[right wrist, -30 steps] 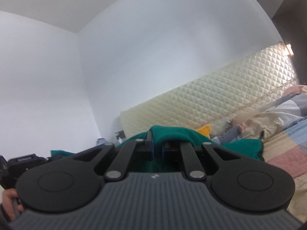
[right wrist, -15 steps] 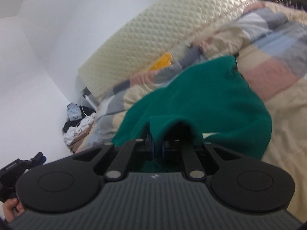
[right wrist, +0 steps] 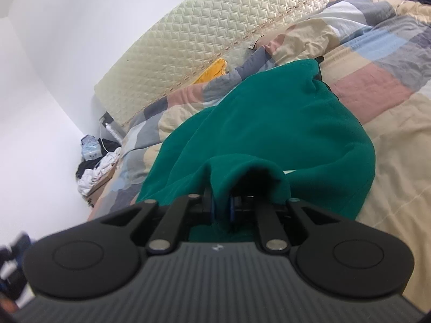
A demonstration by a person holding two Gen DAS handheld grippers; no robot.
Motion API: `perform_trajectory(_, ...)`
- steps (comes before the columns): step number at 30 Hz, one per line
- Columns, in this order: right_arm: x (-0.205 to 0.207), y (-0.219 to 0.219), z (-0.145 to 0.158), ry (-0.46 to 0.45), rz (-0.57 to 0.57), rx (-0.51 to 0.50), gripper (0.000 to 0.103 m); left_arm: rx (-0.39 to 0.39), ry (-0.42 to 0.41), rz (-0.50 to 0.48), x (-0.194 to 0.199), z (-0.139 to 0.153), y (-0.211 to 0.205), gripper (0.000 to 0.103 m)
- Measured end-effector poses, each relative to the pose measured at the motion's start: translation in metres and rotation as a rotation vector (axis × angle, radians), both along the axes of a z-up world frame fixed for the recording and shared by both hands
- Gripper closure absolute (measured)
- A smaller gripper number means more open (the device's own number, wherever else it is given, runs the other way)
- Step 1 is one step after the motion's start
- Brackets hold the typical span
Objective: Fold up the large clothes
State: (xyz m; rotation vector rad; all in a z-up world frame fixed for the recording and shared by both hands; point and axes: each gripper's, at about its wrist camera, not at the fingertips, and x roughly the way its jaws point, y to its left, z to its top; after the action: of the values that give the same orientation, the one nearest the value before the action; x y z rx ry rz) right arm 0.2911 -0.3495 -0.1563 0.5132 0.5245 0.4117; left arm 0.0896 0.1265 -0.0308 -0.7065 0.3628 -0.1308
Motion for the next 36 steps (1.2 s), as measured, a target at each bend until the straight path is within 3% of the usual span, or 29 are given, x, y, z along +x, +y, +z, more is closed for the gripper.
perform_trajectory(2, -0.006, -0.005, 0.002, 0.009, -0.002, 0.016, 0.077, 0.038, 0.065, 0.008, -0.008, -0.010, -0.011, 0.071)
perform_trajectory(4, -0.012, -0.010, 0.003, 0.010, 0.000, 0.037, 0.060, 0.037, 0.118, -0.006, -0.013, -0.022, -0.018, 0.061)
perform_trajectory(7, -0.023, -0.016, 0.004, 0.011, -0.002, 0.048, 0.049, 0.025, 0.168, -0.018, -0.018, -0.035, -0.024, 0.050)
perform_trajectory(13, -0.037, -0.024, -0.010, 0.086, -0.010, 0.098, 0.048, 0.064, 0.201, -0.026, -0.014, -0.039, -0.034, 0.040)
perform_trajectory(22, -0.027, 0.003, -0.028, 0.169, 0.017, -0.024, 0.049, 0.102, 0.302, -0.016, 0.000, -0.054, -0.037, 0.035)
perform_trajectory(23, -0.027, 0.005, -0.029, 0.168, 0.032, -0.025, 0.056, 0.114, 0.314, -0.014, 0.002, -0.057, -0.039, 0.035)
perform_trajectory(24, -0.026, 0.007, -0.027, 0.159, 0.053, -0.024, 0.069, 0.123, 0.325, -0.012, 0.004, -0.058, -0.040, 0.035)
perform_trajectory(25, -0.026, 0.007, -0.025, 0.142, 0.072, -0.020, 0.072, 0.132, 0.337, -0.013, 0.005, -0.061, -0.042, 0.035)
perform_trajectory(32, -0.032, -0.003, -0.009, 0.019, 0.107, 0.116, 0.077, 0.156, 0.401, -0.045, 0.012, -0.075, -0.048, 0.034)
perform_trajectory(36, -0.029, -0.012, -0.004, -0.007, 0.088, 0.182, 0.078, 0.023, 0.445, -0.195, 0.020, -0.083, -0.042, 0.033)
